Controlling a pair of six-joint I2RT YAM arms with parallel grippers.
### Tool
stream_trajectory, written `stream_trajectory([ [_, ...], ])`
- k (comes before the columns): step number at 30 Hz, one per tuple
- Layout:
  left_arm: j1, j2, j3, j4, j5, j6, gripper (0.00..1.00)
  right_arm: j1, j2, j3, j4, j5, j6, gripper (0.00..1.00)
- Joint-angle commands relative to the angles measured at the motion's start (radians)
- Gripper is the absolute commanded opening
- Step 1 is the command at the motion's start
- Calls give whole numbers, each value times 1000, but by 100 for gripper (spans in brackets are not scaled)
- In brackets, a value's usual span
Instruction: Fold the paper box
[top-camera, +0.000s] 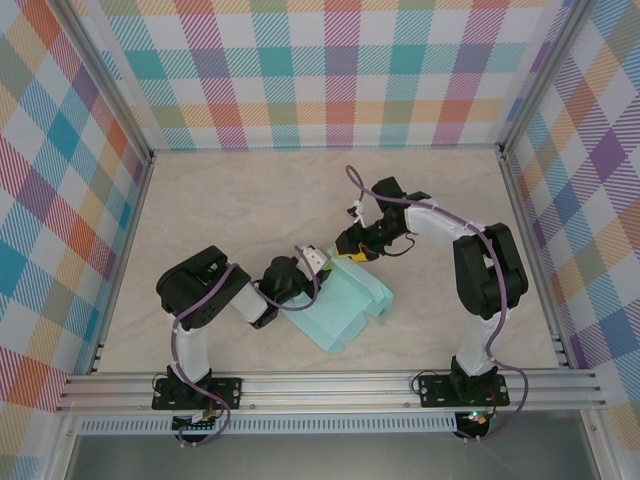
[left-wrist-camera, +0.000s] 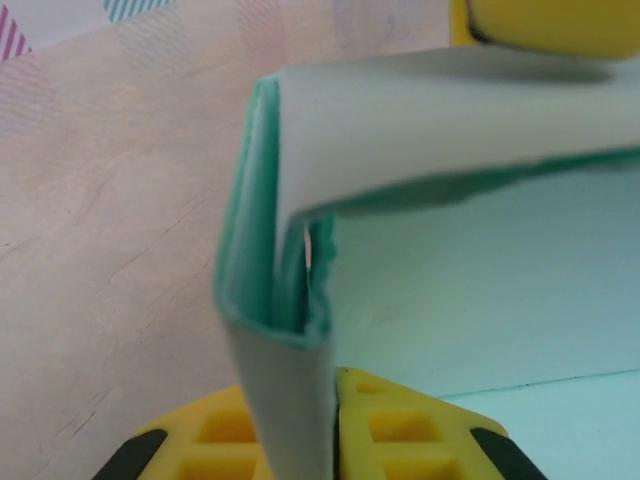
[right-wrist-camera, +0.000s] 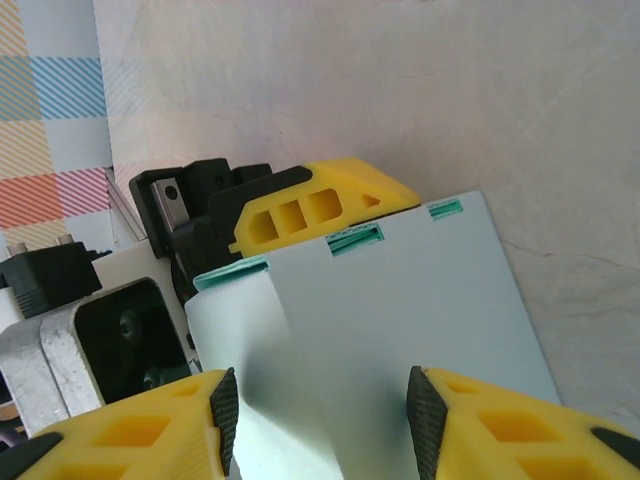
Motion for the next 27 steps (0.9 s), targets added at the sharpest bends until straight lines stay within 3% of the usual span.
stream_trajectory([
  [1,-11,18,-25,72,-33,12,10,-1,-23,-11,4,-26,3,51],
  [11,-23,61,-8,92,-130,-2,7,40,-5,-19,-5,56,19,47],
  [14,-49,73,17,68,-230,-1,10,55,-6,-33,18,61,56,43],
  [18,-96,99,53,47,-351,27,1,62,-8,-50,30,97,89,39],
  [22,-106,192,70,133,-510,-17,0,69,-7,-57,28,112,105,36],
  [27,-105,236,59,225,-446,-42,0,73,-8,-47,4,160,113,34],
])
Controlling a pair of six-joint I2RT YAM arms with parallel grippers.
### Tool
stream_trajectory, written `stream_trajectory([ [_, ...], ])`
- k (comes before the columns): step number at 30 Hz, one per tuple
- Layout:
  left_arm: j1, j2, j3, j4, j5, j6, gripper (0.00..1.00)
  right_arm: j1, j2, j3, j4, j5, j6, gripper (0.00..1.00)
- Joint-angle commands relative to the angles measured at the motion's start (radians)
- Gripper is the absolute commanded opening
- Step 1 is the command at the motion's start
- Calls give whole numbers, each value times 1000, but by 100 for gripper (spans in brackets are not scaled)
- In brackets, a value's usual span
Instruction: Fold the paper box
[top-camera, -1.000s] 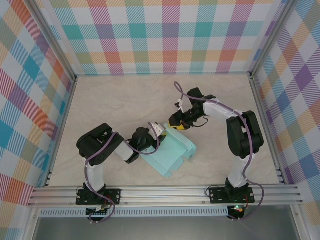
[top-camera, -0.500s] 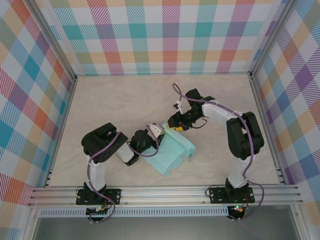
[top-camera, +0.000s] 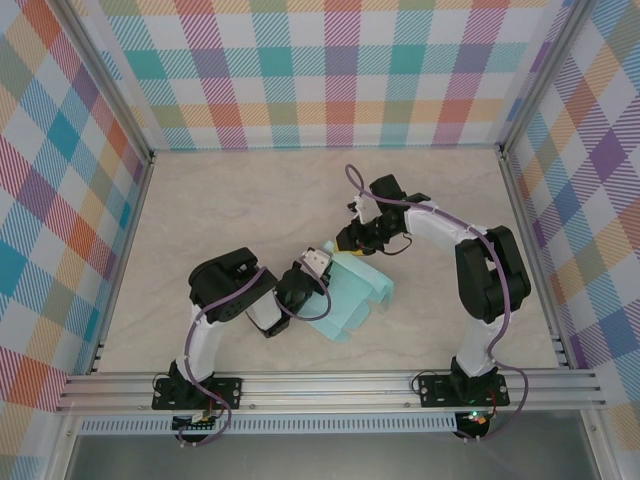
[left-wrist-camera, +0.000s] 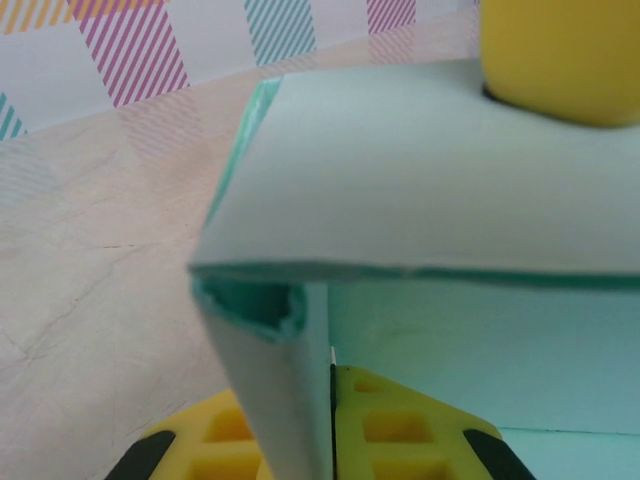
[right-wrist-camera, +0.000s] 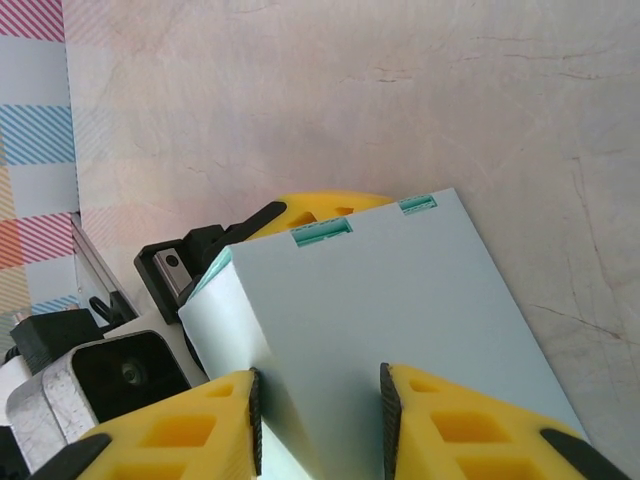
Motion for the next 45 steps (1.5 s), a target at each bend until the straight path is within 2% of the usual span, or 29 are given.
stream_trajectory([
  [1,-3,50,11,-39,-24,22,2,45,18,-27,-104,54,26,34],
  [4,2,47,13,-39,70,30,9,45,33,-5,-131,84,6,34],
  [9,32,14,-14,-38,139,0,26,46,41,24,-155,85,-10,34],
  [16,82,-61,-78,-39,206,-6,30,45,29,-4,-152,77,-15,33],
  [19,105,-92,-98,-39,238,-15,38,46,29,-6,-156,83,-16,33],
  [28,132,-135,-123,-39,299,-21,36,45,32,-2,-158,81,-13,32],
  [35,133,-142,-117,-39,264,-55,36,55,33,-4,-147,88,9,32],
  [45,131,-192,-122,-76,316,-30,37,66,60,26,-165,92,9,31],
])
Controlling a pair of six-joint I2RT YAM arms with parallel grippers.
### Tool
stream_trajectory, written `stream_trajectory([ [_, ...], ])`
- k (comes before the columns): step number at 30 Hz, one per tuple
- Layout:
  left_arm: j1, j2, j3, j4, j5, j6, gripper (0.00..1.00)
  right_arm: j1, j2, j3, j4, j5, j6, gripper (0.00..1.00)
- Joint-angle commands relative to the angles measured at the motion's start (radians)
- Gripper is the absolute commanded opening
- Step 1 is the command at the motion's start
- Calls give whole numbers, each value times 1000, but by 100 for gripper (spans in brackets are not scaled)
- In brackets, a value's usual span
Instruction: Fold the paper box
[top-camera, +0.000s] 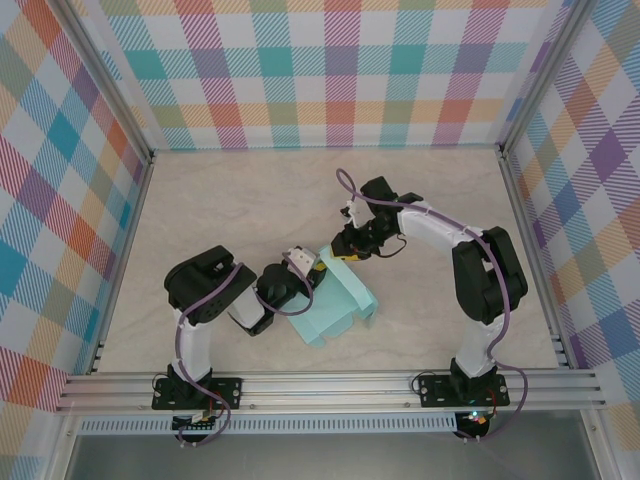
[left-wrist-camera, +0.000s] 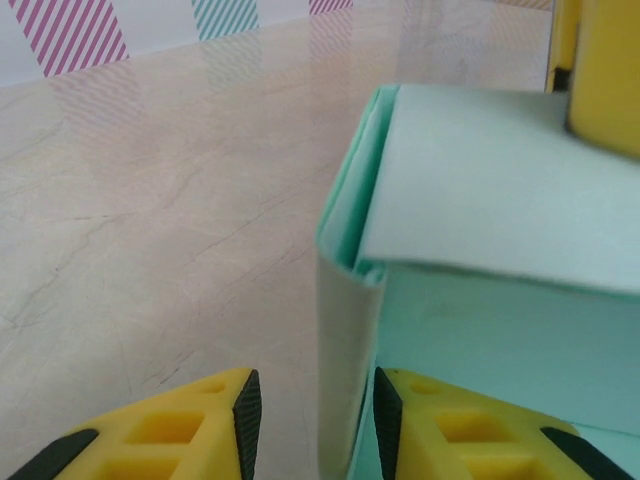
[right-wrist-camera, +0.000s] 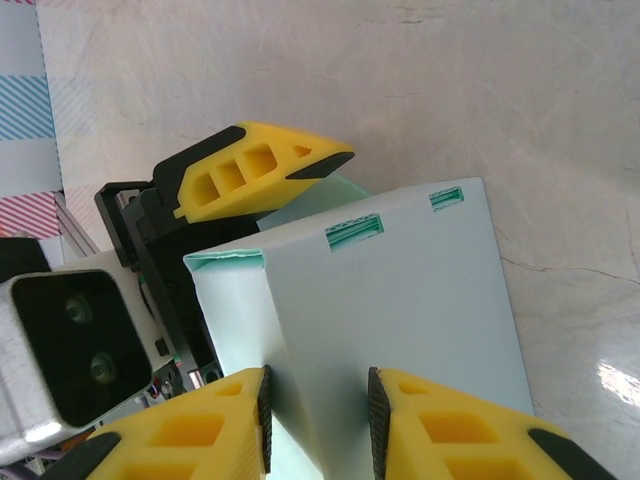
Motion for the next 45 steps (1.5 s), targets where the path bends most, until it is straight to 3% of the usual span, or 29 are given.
stream_trajectory([
  [1,11,-60,-18,2,20,7,37,16,57,-5,-95,56,-6,31],
  [8,13,-110,-62,-17,97,55,37,16,57,-17,-131,7,-75,32],
  [24,14,-60,-72,32,116,122,33,45,48,-48,-164,-49,-132,30],
  [27,14,-55,-77,32,128,141,19,44,50,-53,-160,-36,-128,30],
  [30,13,-43,-80,32,99,121,12,45,48,-53,-148,-26,-112,30],
  [38,-68,42,-23,32,-44,142,15,56,46,-52,-133,-10,-99,30],
  [45,-76,74,-10,32,-65,130,17,59,48,-50,-140,-3,-103,30],
])
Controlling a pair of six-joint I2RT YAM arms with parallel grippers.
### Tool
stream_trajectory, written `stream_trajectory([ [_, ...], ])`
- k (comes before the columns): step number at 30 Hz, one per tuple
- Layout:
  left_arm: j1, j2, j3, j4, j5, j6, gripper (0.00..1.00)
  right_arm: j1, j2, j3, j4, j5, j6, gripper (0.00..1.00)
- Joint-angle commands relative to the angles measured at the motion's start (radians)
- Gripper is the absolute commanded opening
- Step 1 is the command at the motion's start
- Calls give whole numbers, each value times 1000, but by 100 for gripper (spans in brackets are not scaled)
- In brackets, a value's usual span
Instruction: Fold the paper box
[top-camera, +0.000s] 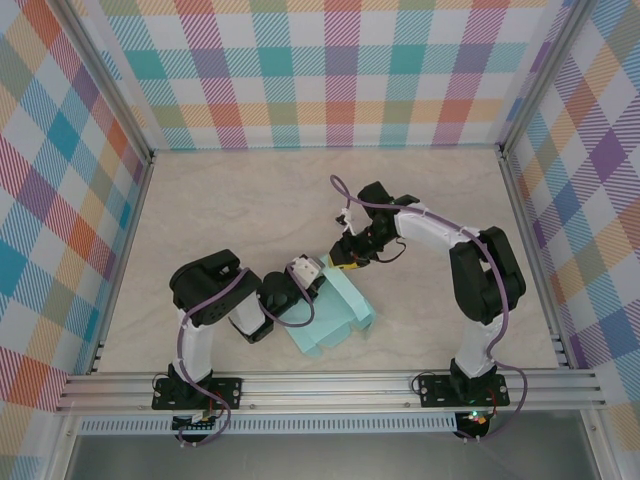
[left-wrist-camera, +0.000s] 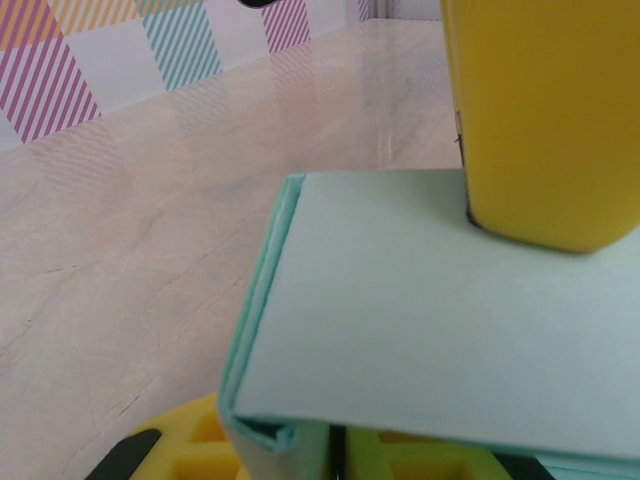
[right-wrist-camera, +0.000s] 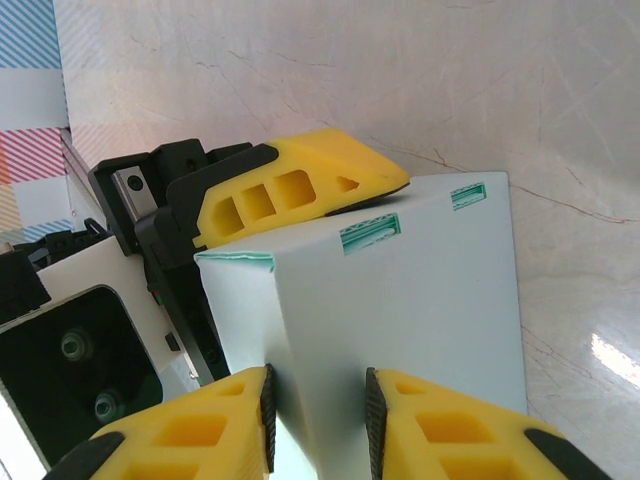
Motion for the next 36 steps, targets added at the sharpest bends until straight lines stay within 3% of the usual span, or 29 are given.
stream_trajectory([
  [1,-10,46,28,-89,-52,27,18,36,44,-39,-72,61,-4,30],
  [7,1,56,8,-89,13,22,27,36,49,-35,-69,61,-8,30],
  [10,4,66,9,-89,4,19,27,36,49,-38,-65,57,-8,30],
  [15,13,70,19,-89,-31,21,17,36,44,-40,-63,62,-9,30],
  [25,13,56,47,-89,-101,-61,7,53,46,-47,-61,81,-3,29],
  [36,1,55,69,-89,-169,-86,18,56,51,-65,-53,29,-13,30],
])
